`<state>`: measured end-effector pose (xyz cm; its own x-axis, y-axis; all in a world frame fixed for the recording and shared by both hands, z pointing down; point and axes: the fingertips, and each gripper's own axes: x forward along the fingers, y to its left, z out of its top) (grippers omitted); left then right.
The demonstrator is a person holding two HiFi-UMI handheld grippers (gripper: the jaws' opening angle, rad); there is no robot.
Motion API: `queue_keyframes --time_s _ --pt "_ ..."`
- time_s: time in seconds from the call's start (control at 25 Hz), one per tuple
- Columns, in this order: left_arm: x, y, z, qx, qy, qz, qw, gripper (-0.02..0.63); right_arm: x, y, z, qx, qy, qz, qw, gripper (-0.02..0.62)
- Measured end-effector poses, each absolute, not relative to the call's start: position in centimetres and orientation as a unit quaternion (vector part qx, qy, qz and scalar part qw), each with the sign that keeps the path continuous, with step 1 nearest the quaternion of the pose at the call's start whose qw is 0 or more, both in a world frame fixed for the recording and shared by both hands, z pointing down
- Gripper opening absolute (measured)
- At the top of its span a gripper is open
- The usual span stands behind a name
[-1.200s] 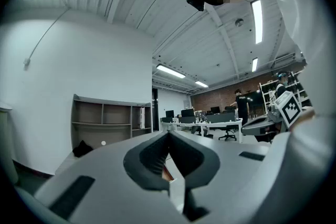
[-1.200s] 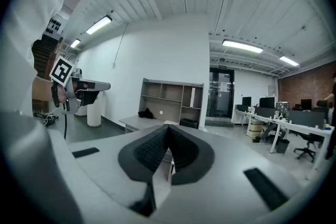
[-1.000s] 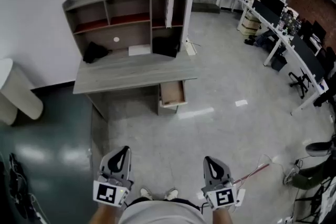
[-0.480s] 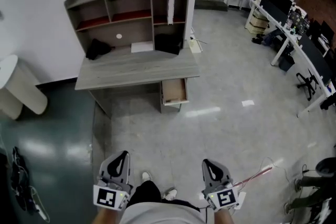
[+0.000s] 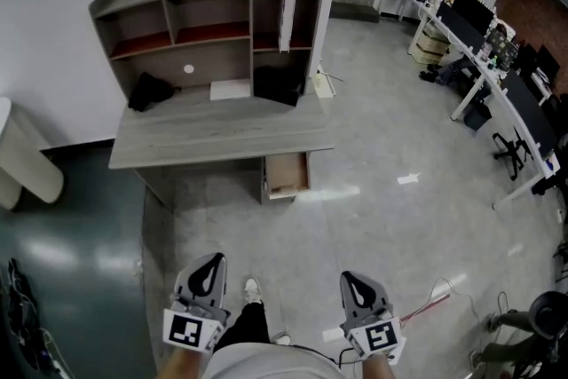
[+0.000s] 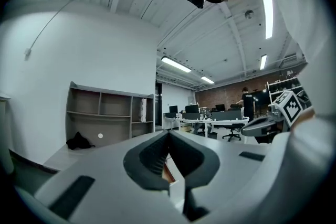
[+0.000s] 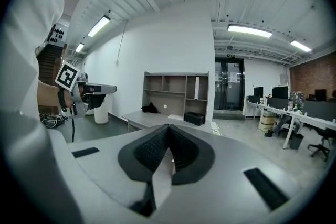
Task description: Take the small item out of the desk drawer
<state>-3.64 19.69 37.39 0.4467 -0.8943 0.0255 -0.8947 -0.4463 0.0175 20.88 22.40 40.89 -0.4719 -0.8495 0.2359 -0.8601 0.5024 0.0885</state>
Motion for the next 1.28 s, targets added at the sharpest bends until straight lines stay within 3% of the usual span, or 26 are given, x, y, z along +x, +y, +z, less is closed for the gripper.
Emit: queue_keyframes --time_s 0.48,0.88,1.28 --pt "-6.2 3.0 37.7 0.88 -0.474 -0.011 0.031 0.017 17.0 8.5 38.2 0.534 -0.832 0.001 0.146 0.023" --pt "-3.5 -1.7 39.9 0.891 -0.45 0.004 0.055 0.017 18.8 3.7 38.5 0.547 -0.821 0.003 0.164 0.023" --pt "-1.2 -5.9 37.0 0.871 -0.491 0.012 0.021 0.017 20.8 -3.5 39.1 0.503 -0.85 -0.023 0.156 0.023"
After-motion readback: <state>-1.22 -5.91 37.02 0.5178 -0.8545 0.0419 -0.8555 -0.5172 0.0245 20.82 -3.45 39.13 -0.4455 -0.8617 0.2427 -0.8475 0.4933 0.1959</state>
